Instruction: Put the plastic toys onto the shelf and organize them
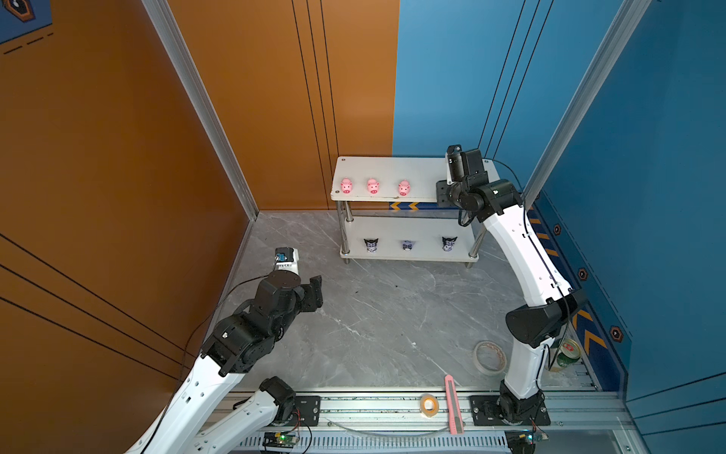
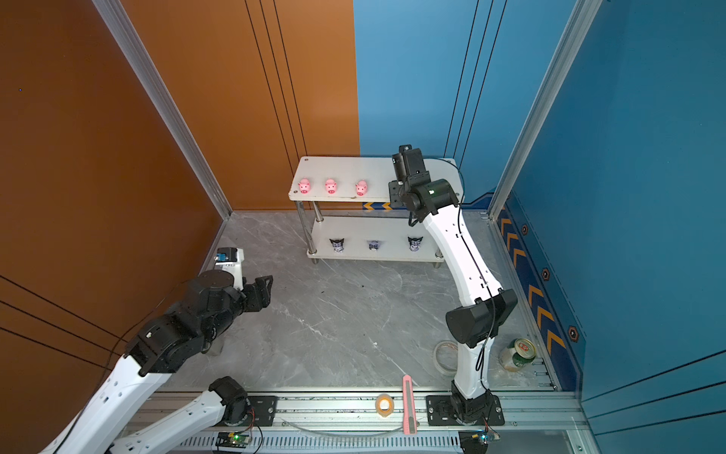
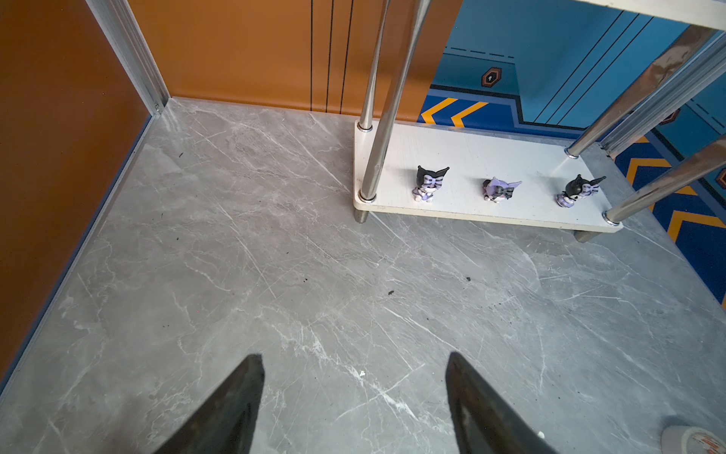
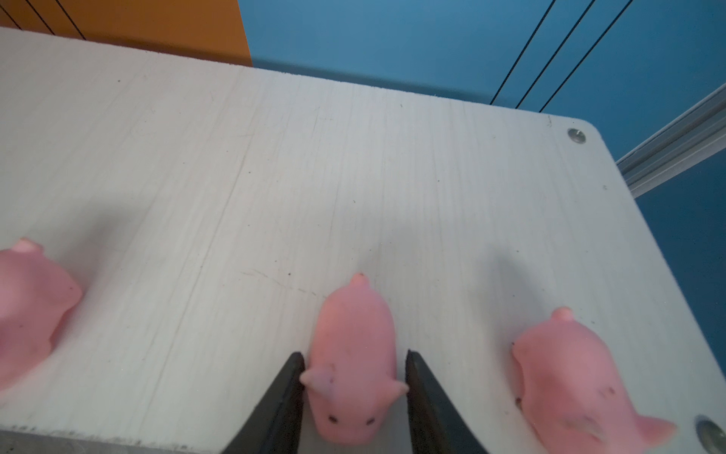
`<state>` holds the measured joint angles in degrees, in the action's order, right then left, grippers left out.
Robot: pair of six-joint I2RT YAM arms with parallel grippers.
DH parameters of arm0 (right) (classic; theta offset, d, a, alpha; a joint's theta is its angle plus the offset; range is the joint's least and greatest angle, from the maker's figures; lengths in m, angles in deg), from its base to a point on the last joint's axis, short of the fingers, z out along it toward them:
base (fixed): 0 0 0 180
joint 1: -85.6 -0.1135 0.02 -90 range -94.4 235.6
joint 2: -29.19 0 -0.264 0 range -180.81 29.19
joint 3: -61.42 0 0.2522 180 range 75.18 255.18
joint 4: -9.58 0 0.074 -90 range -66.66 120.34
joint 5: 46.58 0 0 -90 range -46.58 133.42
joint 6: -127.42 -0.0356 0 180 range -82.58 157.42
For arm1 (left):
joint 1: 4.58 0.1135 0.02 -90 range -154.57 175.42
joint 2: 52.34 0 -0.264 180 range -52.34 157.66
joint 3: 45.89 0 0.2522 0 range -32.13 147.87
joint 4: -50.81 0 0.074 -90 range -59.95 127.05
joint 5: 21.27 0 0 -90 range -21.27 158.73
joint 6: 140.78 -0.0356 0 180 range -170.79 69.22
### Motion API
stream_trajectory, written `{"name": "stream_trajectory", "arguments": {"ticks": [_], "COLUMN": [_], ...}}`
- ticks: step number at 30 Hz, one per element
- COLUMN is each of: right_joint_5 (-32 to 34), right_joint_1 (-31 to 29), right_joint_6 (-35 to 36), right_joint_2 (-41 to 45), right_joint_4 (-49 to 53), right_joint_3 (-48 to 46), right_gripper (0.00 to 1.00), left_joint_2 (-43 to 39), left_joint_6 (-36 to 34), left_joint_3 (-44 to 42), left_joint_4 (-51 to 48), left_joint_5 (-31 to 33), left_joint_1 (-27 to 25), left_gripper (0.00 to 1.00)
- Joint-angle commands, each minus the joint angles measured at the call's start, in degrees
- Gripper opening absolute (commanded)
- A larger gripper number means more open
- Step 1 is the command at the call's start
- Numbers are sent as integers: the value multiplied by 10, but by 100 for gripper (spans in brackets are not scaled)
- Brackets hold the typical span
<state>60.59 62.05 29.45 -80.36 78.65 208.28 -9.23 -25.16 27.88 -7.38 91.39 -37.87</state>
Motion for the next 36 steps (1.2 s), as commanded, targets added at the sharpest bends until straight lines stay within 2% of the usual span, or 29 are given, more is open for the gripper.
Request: {"name": "stream_trajectory", "arguments": {"ticks": [1,4,11,17,21,27,36], "right_joint_5": [4,3,10,65,77,62,17], "right_joint_1": [-1,-3,-16,-63,-98,-128,-131], "right_joint_6": [-4,-3,0,22,30,30,17], "right_joint_2": [24,25,49,76,79,41,-17], "right_joint_4": [3,4,-1,-14,-24,-27,-34], "right_joint_3": [-12,-12,-8,-8,-6,32,72], "right_gripper": [53,57,58,61,62,63,66], "left_joint_2": [-9,-10,-14,-21,-27,-33,-37], "left_joint_6": [7,7,7,7,7,9,5], "left_joint_3": [-6,-6,-6,-6,-6,-6,-23], "left_joint_4": [-9,-9,-10,-14,-17,-22,-30], "left_joint_5": [-8,-7,-9,-8,-8,-7,-1], "left_joint_1": [7,8,10,11,13,13,20], "left_gripper": [74,75,75,75,75,76,76]}}
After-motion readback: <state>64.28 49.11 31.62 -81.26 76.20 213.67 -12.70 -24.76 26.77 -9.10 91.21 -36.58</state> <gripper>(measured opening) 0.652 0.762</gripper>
